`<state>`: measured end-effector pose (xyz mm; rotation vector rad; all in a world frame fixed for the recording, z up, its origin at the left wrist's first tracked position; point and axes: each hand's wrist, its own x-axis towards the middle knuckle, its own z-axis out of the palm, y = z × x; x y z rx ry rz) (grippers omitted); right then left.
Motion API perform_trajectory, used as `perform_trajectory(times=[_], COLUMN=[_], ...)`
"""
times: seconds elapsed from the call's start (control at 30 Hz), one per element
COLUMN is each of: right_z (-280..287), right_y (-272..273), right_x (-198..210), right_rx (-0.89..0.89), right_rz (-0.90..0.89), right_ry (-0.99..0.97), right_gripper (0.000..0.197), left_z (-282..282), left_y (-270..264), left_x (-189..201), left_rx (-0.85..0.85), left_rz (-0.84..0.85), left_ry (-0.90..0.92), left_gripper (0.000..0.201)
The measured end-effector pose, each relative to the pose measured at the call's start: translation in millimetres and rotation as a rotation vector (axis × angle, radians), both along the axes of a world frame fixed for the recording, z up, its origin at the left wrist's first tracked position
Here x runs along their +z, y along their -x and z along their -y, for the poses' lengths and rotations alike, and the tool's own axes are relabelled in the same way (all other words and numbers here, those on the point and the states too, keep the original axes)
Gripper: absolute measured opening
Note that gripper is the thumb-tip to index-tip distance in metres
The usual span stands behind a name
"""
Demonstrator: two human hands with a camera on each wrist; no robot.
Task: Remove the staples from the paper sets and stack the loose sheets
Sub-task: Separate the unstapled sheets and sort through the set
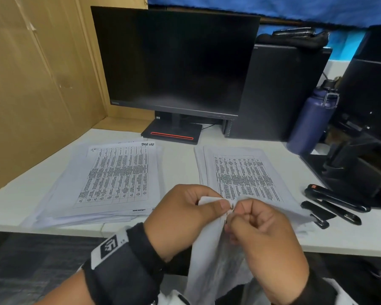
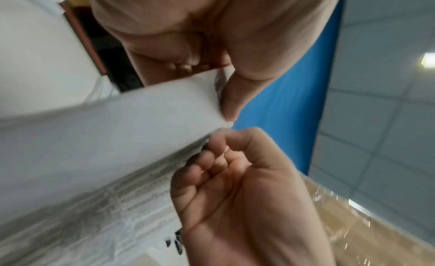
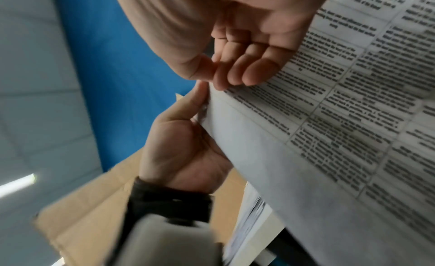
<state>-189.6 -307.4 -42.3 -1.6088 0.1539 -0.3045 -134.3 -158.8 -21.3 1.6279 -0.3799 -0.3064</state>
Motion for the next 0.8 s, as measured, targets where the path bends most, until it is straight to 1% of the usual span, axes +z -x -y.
perform_trajectory(times=[0.1,0.23,0.3,0.37,0.43,0.5,0.57,0.63,0.7,0.73,0.8], right_z=[2.3,9.7,15.0,18.7,22.0,21.0,14.9,5.7,1.4,2.3,6.7], right_y=[4.8,4.9,2.9,1.4,-1.5,-4.3,-6.1,-5.6,-5.7,-5.6,-4.3], right_x=[1.1,0.8,0.3,-0.3,-1.2,-2.5,-1.3,4.6,12.5,15.7,19.3], right_rx=[-0.013,-0.071,-0.063,-0.025,0.0,-0.002,-0.052,-0.136,-0.179,-0.157,-0.072], right_rz=[0.146,0.33,0.416,0.487,0.546,0.593,0.603,0.549,0.509,0.507,0.509], right_ry=[0.283,0.697,0.881,1.013,1.09,1.089,1.002,0.799,0.594,0.563,0.626], right_gripper=[0.018,0.014,0.011,0.008,0.01,0.011,0.009,0.004,0.008,0.009,0.009], left_z=[0.5,0.0,-0.5,-1.1,-1.2,-0.7,1.4,4.2,2.3,-0.6,-16.6], left_y=[0.4,-0.3,-1.3,-1.5,-2.3,-3.1,-1.7,2.1,0.4,-3.1,-12.4], left_x=[3.1,5.4,6.3,6.6,8.5,9.5,7.9,4.4,4.8,7.9,22.0], left_rx=[-0.012,-0.042,-0.052,-0.058,-0.064,-0.056,-0.06,-0.039,-0.017,0.009,0.082], left_rz=[-0.134,-0.226,-0.261,-0.268,-0.263,-0.279,-0.271,-0.245,-0.201,-0.166,-0.051], left_ry=[0.074,0.086,0.081,0.067,0.056,0.058,0.026,-0.02,-0.036,-0.042,-0.058], left_gripper=[0.012,0.01,0.009,0.009,0.01,0.009,0.008,0.006,0.009,0.011,0.014])
